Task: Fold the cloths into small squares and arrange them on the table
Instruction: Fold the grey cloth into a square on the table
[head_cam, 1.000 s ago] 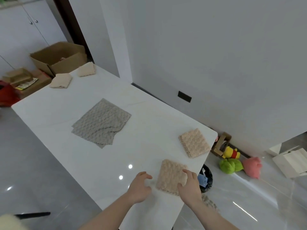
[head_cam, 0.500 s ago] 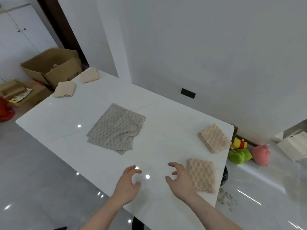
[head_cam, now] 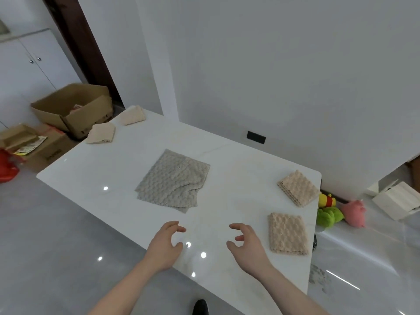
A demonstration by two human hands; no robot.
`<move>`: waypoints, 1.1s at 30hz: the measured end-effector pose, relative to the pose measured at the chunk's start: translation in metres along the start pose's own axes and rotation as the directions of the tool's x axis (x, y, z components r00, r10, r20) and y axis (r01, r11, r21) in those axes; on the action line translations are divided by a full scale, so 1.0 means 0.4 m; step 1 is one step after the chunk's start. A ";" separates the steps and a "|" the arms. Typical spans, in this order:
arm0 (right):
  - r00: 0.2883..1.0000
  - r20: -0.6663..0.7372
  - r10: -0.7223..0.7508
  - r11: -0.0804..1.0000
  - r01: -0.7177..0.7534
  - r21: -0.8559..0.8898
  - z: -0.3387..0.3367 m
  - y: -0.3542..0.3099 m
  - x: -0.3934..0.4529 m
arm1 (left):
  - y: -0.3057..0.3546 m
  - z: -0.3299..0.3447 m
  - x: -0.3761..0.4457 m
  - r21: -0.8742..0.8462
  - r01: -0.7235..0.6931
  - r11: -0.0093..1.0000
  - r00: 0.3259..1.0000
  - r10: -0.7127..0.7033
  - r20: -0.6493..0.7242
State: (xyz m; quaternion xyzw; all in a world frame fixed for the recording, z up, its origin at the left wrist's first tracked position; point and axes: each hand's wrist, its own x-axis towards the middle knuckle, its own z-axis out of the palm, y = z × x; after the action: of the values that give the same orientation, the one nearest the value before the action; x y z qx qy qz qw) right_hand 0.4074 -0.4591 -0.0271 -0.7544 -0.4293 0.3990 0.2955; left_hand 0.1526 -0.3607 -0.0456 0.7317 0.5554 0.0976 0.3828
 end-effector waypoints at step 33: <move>0.946 -0.279 0.168 0.985 -0.150 0.084 0.618 -0.414 0.130 | -0.457 -0.577 0.286 0.151 -0.296 0.943 0.917 0.236 0.323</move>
State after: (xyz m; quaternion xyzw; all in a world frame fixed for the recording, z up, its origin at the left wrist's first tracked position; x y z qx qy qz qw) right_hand 0.1437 -0.3121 -0.0400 -0.8268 -0.3076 0.3217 0.3440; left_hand -0.0718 -0.1386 -0.0415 0.8411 0.3926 -0.0189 0.3717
